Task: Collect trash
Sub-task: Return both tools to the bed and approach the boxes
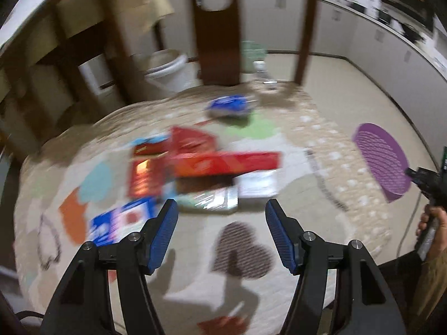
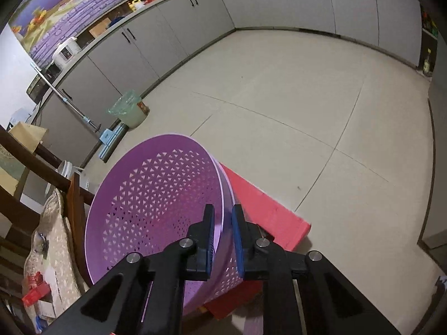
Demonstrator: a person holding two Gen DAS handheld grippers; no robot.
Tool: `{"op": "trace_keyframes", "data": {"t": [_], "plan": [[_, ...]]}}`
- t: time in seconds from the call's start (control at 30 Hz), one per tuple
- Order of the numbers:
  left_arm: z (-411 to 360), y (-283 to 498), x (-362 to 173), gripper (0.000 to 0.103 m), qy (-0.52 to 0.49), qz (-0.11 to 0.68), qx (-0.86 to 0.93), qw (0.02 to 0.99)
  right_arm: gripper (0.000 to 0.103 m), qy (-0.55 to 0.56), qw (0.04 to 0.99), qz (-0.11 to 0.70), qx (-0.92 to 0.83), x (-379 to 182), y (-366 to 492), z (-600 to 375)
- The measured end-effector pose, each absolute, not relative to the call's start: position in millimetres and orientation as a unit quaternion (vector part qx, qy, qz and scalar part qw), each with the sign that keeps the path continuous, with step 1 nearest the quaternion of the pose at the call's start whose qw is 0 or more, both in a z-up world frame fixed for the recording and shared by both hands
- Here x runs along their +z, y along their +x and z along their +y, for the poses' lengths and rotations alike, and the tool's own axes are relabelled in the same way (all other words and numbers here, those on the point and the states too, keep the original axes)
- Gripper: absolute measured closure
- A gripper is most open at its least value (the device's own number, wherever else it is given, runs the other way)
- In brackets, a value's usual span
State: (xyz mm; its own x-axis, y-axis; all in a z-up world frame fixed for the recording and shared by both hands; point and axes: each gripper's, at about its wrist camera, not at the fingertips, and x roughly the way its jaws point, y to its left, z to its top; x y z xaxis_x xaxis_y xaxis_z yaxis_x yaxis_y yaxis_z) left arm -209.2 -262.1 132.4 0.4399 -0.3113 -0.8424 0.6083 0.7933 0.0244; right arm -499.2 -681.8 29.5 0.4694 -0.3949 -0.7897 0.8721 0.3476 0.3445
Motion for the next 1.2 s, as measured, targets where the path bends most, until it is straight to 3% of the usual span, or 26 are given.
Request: {"op": "trace_keyframes", "data": {"t": [0.07, 0.1, 0.13, 0.2, 0.33, 0.5, 0.67, 0.93, 1.2], "plan": [[-242, -202, 132, 0.038, 0.161, 0.452, -0.252, 0.841, 0.088, 0.395, 0.757, 0.303, -0.424, 29, -500, -681], [-235, -201, 131, 0.038, 0.161, 0.450, -0.242, 0.844, 0.077, 0.401, 0.753, 0.299, -0.427, 30, -500, -681], [-221, -198, 133, 0.038, 0.160, 0.447, -0.226, 0.851, 0.060, 0.403, 0.752, 0.292, -0.433, 34, -500, -680], [-200, -194, 135, 0.036, 0.154, 0.443, -0.206, 0.859, 0.044, 0.386, 0.757, 0.267, -0.453, 49, -497, -673], [-161, -187, 139, 0.031, 0.134, 0.437, -0.173, 0.872, 0.037, 0.320, 0.789, 0.219, -0.477, 82, -483, -648], [-129, -177, 130, 0.029, 0.136, 0.425, -0.141, 0.884, 0.034, 0.245, 0.834, 0.178, -0.462, 114, -452, -606], [-117, -162, 111, 0.029, 0.132, 0.437, -0.149, 0.877, 0.029, 0.184, 0.876, 0.186, -0.406, 122, -407, -562], [-130, -113, 96, 0.026, 0.093, 0.456, -0.230, 0.855, 0.028, 0.154, 0.920, 0.281, -0.226, 91, -328, -493], [-153, -94, 46, 0.026, 0.069, 0.554, -0.333, 0.759, 0.028, 0.171, 0.919, 0.354, -0.025, 66, -289, -414]]}}
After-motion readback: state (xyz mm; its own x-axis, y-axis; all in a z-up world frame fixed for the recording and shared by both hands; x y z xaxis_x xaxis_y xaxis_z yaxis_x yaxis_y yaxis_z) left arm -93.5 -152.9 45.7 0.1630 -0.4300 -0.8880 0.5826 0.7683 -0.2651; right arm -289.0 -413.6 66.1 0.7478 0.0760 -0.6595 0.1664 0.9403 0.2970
